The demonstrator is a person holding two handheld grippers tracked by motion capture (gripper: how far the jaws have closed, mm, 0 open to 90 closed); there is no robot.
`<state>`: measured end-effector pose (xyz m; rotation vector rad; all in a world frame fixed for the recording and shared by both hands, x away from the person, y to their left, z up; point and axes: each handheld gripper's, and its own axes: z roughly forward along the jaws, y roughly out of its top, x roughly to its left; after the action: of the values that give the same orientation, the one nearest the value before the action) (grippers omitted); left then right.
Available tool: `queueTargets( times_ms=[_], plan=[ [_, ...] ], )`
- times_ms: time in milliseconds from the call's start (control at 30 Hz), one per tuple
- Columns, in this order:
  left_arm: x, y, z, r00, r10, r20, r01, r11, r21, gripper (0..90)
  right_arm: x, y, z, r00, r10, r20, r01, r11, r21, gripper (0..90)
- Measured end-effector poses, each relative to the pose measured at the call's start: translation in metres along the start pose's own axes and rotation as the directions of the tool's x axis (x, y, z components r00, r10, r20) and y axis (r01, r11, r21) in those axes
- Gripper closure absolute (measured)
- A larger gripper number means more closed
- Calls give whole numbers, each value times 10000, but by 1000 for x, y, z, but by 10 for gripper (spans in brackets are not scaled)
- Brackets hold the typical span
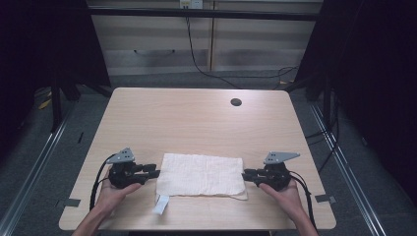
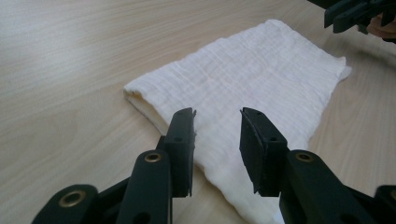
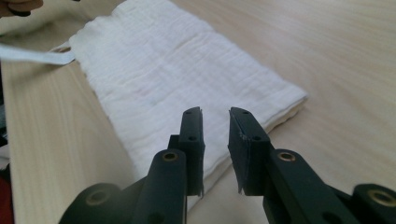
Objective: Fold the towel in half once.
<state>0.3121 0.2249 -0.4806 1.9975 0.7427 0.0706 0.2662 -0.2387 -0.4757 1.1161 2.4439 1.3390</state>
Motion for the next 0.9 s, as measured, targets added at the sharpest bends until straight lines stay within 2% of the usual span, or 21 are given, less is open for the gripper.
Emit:
queueTargets(
  times_ms=[133, 267, 333, 467, 633, 767, 833, 900],
  plan=[
    [5, 7, 16, 10000, 60, -17, -60, 9996, 264, 698, -12, 13, 8, 9999, -7, 149, 9, 10000, -99, 775],
    [6, 8, 28, 9999, 52, 132, -57, 9990, 433, 724, -28, 26, 19, 9985, -116, 544, 107, 9998, 176, 752],
    [5, 5, 32, 9999, 145, 43, -148, 9973, 725, 729, -38, 29, 25, 9980, 64, 636, -77, 9998, 203, 750],
    [8, 1, 36, 10000, -73, -2, 73, 9960, 893, 726, -53, 27, 34, 9969, 425, 659, -443, 9987, 265, 719],
    [8, -2, 38, 9999, -34, -122, 46, 9945, 1042, 761, -58, 25, 45, 9971, 649, 395, -663, 9972, 356, 658],
    [7, -4, 39, 9996, 27, -267, 1, 9942, 1072, 774, -56, 24, 53, 9985, 419, 353, -441, 9971, 628, 646],
    [5, -5, 38, 9993, 186, -334, -148, 9937, 1108, 773, -56, 22, 54, 9985, 402, 373, -427, 9966, 702, 653],
    [3, -7, 37, 9994, 179, -309, -146, 9942, 1070, 773, -57, 21, 54, 9984, 384, 403, -414, 9963, 748, 655]
  ],
)
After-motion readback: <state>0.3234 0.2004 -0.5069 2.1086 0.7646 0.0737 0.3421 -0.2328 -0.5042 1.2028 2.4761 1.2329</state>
